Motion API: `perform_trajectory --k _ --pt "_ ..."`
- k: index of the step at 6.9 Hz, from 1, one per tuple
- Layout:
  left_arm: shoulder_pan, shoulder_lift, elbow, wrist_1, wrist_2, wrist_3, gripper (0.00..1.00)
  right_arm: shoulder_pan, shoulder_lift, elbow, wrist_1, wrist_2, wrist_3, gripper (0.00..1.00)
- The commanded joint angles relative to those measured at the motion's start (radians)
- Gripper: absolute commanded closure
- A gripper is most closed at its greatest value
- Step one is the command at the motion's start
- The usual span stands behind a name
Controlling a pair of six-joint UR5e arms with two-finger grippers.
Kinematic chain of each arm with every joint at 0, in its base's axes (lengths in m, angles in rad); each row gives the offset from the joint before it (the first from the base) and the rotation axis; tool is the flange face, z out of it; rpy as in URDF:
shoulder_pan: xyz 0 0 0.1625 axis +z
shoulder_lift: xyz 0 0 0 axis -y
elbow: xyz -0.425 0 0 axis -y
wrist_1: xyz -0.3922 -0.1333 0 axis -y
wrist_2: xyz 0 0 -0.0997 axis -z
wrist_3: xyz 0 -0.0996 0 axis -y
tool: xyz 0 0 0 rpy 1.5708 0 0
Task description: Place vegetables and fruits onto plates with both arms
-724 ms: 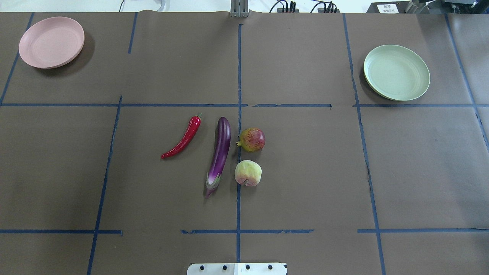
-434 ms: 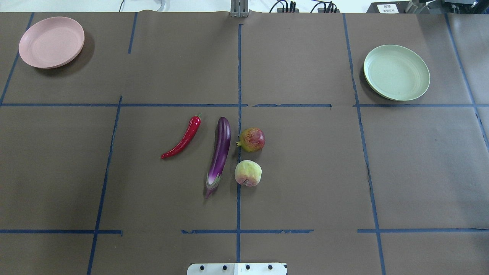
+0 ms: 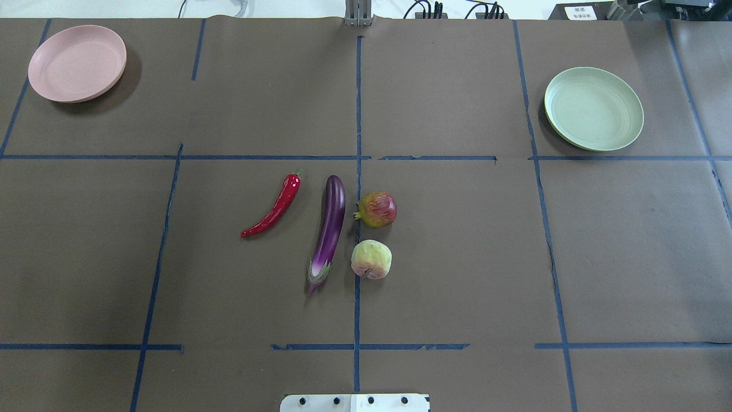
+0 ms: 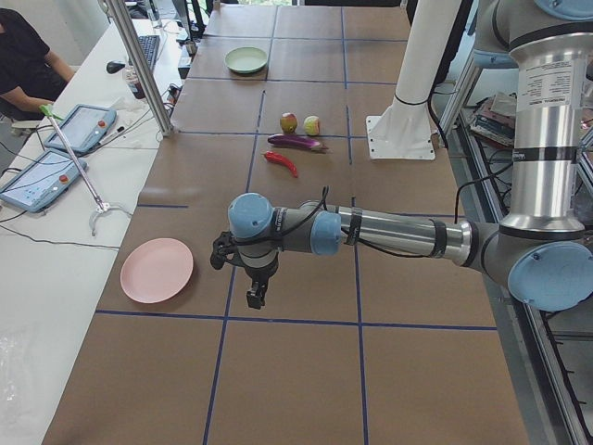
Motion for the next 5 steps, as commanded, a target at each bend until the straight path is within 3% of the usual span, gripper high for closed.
perform_trajectory --k 1,5 --pt "0.001 0.006 -0.008 -0.001 -0.001 -0.006 0.00 -0.001 0.003 0.004 0.005 -0.002 -0.001 0.00" --pt "0.001 0.018 -0.014 -0.001 -0.001 -0.004 0.00 -0.009 0.001 -0.004 0.045 0.002 0.001 0.00"
